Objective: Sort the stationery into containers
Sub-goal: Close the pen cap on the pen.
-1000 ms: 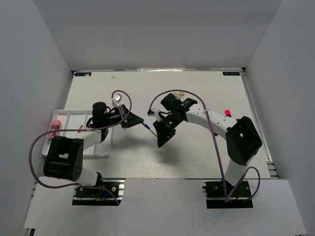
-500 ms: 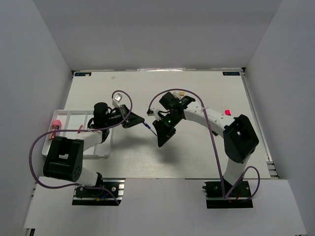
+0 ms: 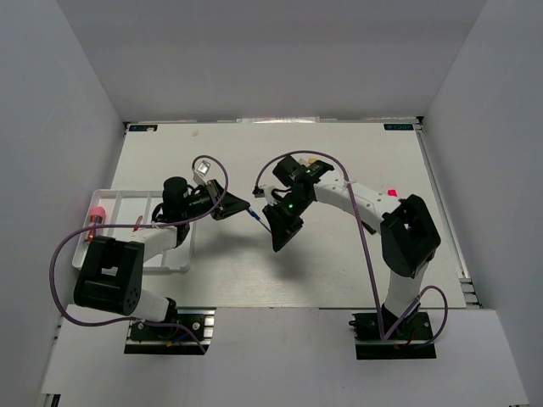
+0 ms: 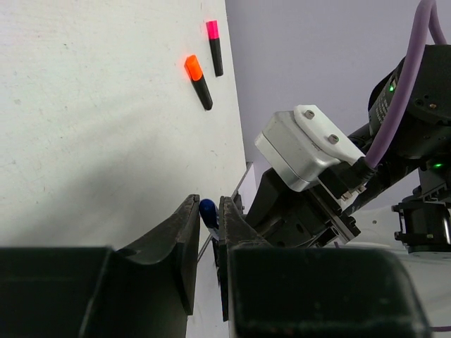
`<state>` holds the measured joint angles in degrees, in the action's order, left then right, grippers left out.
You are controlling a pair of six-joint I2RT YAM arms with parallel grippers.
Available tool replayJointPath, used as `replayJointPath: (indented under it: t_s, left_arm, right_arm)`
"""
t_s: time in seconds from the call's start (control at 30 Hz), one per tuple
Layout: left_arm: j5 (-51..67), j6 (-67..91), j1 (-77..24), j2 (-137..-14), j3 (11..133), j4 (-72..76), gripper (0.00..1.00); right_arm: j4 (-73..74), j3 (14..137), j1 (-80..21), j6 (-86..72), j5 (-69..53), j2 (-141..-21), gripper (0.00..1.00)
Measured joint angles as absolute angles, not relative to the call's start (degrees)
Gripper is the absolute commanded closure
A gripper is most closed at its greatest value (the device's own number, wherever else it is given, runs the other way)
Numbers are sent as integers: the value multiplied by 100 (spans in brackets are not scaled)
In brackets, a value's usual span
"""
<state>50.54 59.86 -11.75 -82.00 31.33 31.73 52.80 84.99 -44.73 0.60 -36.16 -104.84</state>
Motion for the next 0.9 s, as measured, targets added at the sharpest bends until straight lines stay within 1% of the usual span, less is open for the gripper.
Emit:
replayJointPath:
  t_s: [0.9]
  left_arm:
    - [4386, 5933, -1372, -8197, 3133, 3304, 100]
  right_arm:
    - [5957, 9236, -4357, 91, -3597, -11043, 100]
